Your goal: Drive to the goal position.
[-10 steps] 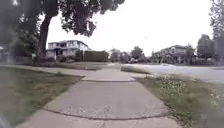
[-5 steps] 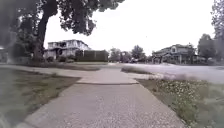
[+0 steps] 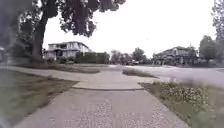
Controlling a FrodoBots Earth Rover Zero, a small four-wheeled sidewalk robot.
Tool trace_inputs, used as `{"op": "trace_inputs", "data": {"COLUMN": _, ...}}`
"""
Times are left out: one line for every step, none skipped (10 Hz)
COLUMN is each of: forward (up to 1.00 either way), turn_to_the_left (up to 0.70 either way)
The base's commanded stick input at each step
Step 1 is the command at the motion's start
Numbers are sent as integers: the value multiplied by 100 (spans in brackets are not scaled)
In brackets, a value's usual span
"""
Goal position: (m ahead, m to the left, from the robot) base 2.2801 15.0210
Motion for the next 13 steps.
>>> {"op": "trace_inputs", "data": {"forward": 70, "turn_to_the_left": 0}}
{"op": "trace_inputs", "data": {"forward": 70, "turn_to_the_left": 0}}
{"op": "trace_inputs", "data": {"forward": 70, "turn_to_the_left": 0}}
{"op": "trace_inputs", "data": {"forward": 70, "turn_to_the_left": 0}}
{"op": "trace_inputs", "data": {"forward": 70, "turn_to_the_left": 0}}
{"op": "trace_inputs", "data": {"forward": 70, "turn_to_the_left": 0}}
{"op": "trace_inputs", "data": {"forward": 70, "turn_to_the_left": 0}}
{"op": "trace_inputs", "data": {"forward": 70, "turn_to_the_left": 0}}
{"op": "trace_inputs", "data": {"forward": 70, "turn_to_the_left": 0}}
{"op": "trace_inputs", "data": {"forward": 70, "turn_to_the_left": 0}}
{"op": "trace_inputs", "data": {"forward": 70, "turn_to_the_left": 0}}
{"op": "trace_inputs", "data": {"forward": 70, "turn_to_the_left": 0}}
{"op": "trace_inputs", "data": {"forward": 70, "turn_to_the_left": 0}}
